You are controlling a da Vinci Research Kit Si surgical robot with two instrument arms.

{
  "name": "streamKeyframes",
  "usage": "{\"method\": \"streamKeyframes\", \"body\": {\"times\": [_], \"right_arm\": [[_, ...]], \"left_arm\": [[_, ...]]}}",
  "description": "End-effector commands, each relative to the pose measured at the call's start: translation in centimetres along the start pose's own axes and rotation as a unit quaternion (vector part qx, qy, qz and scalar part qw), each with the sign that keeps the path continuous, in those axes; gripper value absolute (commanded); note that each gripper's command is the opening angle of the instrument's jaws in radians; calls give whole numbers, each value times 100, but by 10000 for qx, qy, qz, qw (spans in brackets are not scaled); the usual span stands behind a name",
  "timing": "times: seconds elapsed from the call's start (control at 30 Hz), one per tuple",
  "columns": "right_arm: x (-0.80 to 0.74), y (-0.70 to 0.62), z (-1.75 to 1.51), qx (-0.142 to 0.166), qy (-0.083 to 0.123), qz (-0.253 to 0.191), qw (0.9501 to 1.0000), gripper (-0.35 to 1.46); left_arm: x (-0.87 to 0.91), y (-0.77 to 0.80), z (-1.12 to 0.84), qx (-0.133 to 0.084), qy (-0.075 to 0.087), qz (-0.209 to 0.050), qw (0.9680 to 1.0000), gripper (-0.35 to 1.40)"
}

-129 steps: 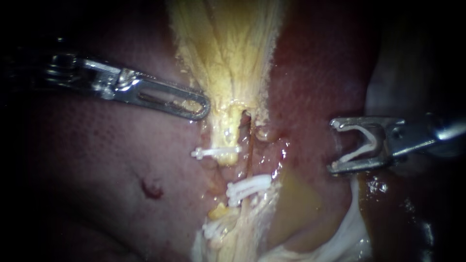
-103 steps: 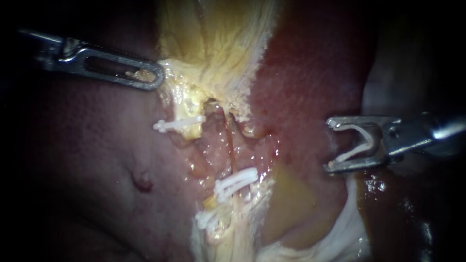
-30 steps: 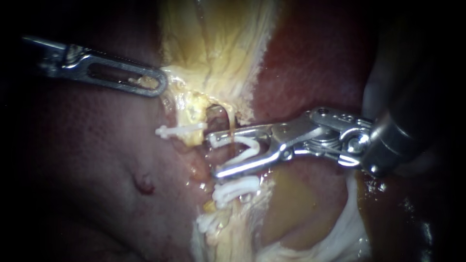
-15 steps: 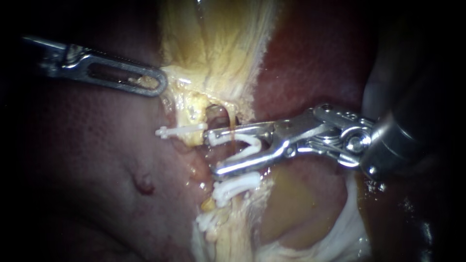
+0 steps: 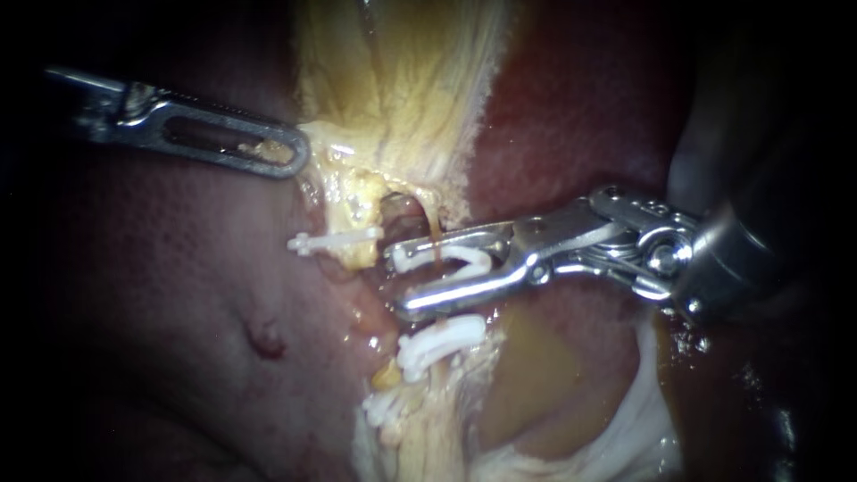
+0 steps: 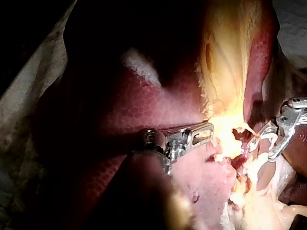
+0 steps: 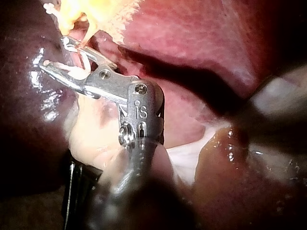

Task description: Clipping third clip right tube

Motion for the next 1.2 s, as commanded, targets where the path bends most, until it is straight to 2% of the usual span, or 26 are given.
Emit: {"method": "streamKeyframes", "body": {"times": [0.03,0.43,0.57,0.73,0.87,1.2], "right_arm": [[-1,0,0,2,-2,9,10000,16],[-2,1,-7,-26,13,68,10000,-14],[-3,1,-9,-14,31,154,9999,-35],[-10,0,-13,13,9,346,9994,-35],[-16,-2,-12,-53,-165,342,9993,-35],[-17,1,-11,-5,-187,370,9991,-35]], "left_arm": [[0,0,0,-1,0,2,10000,-35],[0,0,0,-1,0,2,10000,-35],[0,0,0,-1,0,1,10000,-35],[0,0,0,-1,0,1,10000,-35],[0,0,0,-1,0,2,10000,-35],[0,0,-1,1,2,3,10000,-35]]}}
